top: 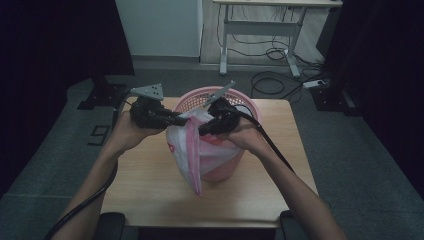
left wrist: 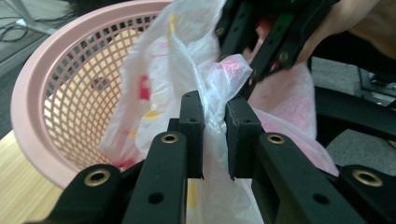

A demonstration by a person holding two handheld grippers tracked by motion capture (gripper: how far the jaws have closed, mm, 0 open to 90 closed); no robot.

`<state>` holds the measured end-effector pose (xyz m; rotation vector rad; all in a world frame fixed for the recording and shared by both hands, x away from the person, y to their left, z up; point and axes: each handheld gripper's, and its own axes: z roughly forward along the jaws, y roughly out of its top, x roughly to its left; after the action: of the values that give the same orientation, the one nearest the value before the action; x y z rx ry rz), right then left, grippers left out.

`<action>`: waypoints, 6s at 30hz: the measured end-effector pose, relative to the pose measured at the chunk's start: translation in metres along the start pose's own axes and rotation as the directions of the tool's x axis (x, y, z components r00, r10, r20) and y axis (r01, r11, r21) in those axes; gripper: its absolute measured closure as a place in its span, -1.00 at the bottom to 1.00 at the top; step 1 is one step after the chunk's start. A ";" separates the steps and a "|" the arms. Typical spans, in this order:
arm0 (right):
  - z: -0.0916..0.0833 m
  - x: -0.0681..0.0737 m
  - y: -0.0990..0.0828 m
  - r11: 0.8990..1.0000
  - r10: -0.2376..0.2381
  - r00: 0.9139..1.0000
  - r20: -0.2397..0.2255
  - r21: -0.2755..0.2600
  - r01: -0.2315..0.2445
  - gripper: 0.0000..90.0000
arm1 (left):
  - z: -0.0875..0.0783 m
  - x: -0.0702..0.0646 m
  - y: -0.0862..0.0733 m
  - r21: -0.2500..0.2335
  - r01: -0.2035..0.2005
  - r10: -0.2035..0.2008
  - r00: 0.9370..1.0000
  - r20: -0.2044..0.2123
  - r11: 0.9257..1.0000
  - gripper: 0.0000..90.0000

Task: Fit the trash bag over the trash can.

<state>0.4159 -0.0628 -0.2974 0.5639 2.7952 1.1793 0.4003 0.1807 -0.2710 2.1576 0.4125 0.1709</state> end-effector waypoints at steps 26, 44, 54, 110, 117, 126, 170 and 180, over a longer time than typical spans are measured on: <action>-0.129 -0.048 -0.087 0.988 0.129 0.926 0.355 0.037 -0.152 0.97 | -0.023 0.046 -0.039 -0.001 0.150 -0.144 0.946 -0.289 0.989 0.77; -0.143 -0.050 -0.075 0.985 0.169 0.944 0.284 -0.015 -0.172 0.13 | -0.040 0.043 -0.020 -0.025 0.145 -0.147 0.967 -0.210 0.989 -0.35; -0.137 -0.069 -0.045 0.975 0.219 0.916 0.336 -0.053 -0.214 -0.22 | -0.012 0.036 0.011 0.057 0.082 -0.069 0.976 -0.205 0.995 -0.47; -0.096 -0.089 -0.074 0.976 0.197 0.889 0.414 0.004 -0.218 0.88 | 0.002 0.059 -0.018 0.075 0.168 -0.127 0.916 -0.381 0.983 0.74; -0.102 -0.087 -0.070 0.978 0.199 0.889 0.412 -0.021 -0.209 0.31 | -0.008 0.059 -0.013 0.026 0.161 -0.150 0.957 -0.248 0.987 -0.05; -0.099 -0.086 -0.057 0.980 0.197 0.917 0.345 -0.057 -0.189 0.60 | 0.002 0.056 0.002 0.080 0.117 -0.099 0.975 -0.201 0.990 0.06; -0.068 -0.139 -0.082 0.944 0.298 0.878 0.375 0.017 -0.328 -0.07 | 0.032 0.096 -0.036 0.101 0.213 -0.181 0.949 -0.258 0.972 0.20; -0.114 -0.104 -0.088 0.965 0.260 0.906 0.334 -0.053 -0.257 -0.21 | -0.006 0.077 -0.032 0.072 0.195 -0.174 0.957 -0.231 0.978 -0.08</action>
<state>0.4639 -0.2333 -0.2878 1.0546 2.4759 1.0125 0.4636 0.2295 -0.2961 2.1847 0.7630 0.2952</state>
